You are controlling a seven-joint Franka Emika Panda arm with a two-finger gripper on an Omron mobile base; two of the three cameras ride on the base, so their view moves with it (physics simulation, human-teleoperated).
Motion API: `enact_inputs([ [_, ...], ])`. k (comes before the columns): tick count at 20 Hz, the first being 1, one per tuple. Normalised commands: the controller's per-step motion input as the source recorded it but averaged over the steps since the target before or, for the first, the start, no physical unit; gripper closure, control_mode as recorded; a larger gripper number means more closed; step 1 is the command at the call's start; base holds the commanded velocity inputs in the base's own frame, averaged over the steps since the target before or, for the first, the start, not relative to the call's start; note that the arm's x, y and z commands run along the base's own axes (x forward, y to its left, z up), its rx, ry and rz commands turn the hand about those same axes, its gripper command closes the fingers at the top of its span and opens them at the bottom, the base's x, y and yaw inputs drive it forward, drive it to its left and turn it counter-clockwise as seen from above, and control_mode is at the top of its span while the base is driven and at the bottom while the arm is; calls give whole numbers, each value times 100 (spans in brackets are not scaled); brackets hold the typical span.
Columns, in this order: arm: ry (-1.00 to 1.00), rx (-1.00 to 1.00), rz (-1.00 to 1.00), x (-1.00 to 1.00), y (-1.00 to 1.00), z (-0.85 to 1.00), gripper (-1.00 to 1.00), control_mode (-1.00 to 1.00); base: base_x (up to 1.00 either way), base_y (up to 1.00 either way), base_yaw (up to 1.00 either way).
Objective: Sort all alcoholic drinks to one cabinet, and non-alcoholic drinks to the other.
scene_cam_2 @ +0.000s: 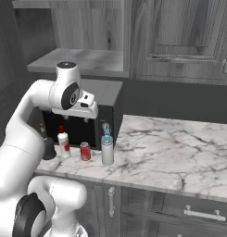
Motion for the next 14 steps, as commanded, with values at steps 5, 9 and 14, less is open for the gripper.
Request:
enact_inputs([
  [5, 3, 0, 0, -7, 0, -15, -100, -100, 0, 0, 0],
  [9, 3, 0, 0, -7, 0, -14, -100, -100, 0, 0, 0],
  [14, 1, 0, 0, -4, -1, -16, -100, -100, 0, 0, 0],
])
